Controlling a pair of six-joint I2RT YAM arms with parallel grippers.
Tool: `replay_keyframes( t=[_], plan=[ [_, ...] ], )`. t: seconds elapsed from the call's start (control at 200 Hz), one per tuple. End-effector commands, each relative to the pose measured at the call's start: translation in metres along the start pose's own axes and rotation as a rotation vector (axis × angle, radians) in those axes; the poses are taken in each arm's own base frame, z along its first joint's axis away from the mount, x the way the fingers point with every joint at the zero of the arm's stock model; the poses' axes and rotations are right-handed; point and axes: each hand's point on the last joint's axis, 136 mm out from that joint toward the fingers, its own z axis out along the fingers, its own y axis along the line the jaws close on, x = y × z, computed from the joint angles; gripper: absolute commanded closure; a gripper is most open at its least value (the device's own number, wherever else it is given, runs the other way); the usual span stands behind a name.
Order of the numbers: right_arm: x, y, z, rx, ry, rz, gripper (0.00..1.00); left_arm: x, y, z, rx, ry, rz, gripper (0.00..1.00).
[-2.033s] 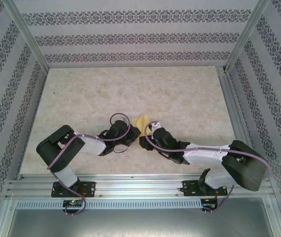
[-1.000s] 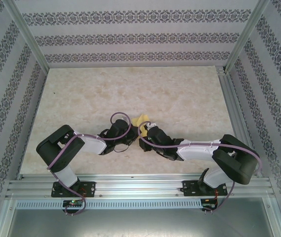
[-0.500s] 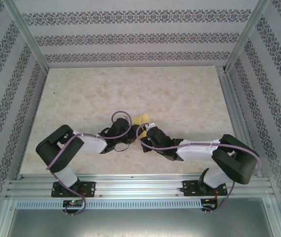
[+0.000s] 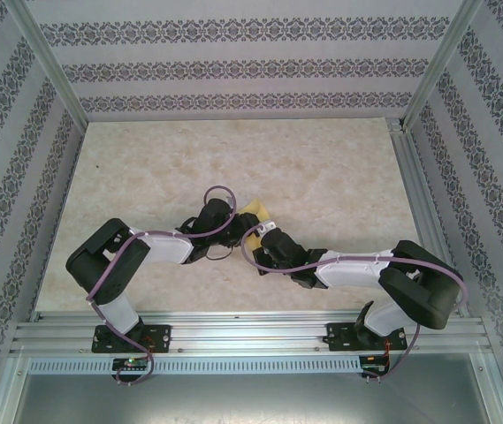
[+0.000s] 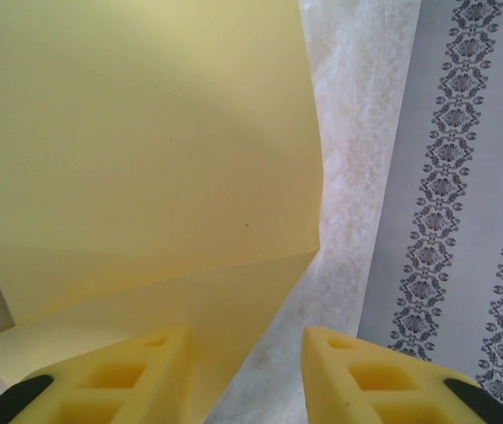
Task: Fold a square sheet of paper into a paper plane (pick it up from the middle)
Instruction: Fourth fold the wing at the center of the table.
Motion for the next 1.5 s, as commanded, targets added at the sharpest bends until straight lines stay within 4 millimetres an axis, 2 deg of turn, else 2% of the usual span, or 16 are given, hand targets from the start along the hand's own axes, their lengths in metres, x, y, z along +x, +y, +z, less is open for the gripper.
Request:
replay_keyframes(
  t=[0.0,0.06,0.13,0.305,0.56,0.799,0.939,0.999,1.104,1.224,1.359,1.499],
  plan=[
    [-0.008,0.004,0.002,0.015,-0.017,-0.032,0.92,0.001,0.007,0.002,-0.040,0.025,0.031,0.65],
    [-0.008,0.004,0.002,0.017,-0.016,-0.032,0.92,0.001,0.011,0.002,-0.055,0.028,0.029,0.66],
    [-0.008,0.004,0.002,0.018,-0.015,-0.031,0.92,0.002,0.015,0.003,-0.072,0.033,0.025,0.72],
    [-0.008,0.002,0.003,0.030,-0.004,-0.042,0.92,0.003,0.015,0.005,-0.068,0.047,0.025,0.80],
    [-0.005,0.001,0.002,0.036,0.002,-0.042,0.91,0.004,0.002,0.008,-0.041,0.067,0.054,0.85],
    [-0.003,-0.001,0.003,0.042,0.007,-0.039,0.91,0.004,0.002,0.009,-0.040,0.075,0.056,0.88],
    [-0.006,0.001,-0.002,0.023,-0.006,-0.009,0.85,0.004,0.005,0.008,-0.046,0.075,0.067,0.90],
    [-0.009,-0.001,-0.008,0.003,-0.017,0.048,0.77,0.002,0.006,0.007,-0.045,0.068,0.070,0.92],
    [-0.016,-0.002,-0.022,-0.076,-0.050,0.168,0.70,-0.001,0.006,0.006,-0.034,0.065,0.091,0.93],
    [-0.024,-0.016,-0.040,-0.160,-0.103,0.347,0.64,-0.003,0.005,0.006,-0.008,0.070,0.126,0.93],
    [-0.025,-0.030,-0.049,-0.188,-0.096,0.451,0.66,-0.002,0.003,0.010,0.034,0.096,0.138,0.92],
    [-0.028,-0.037,-0.050,-0.189,-0.066,0.518,0.76,0.002,0.003,0.015,0.056,0.122,0.145,0.93]
  ],
)
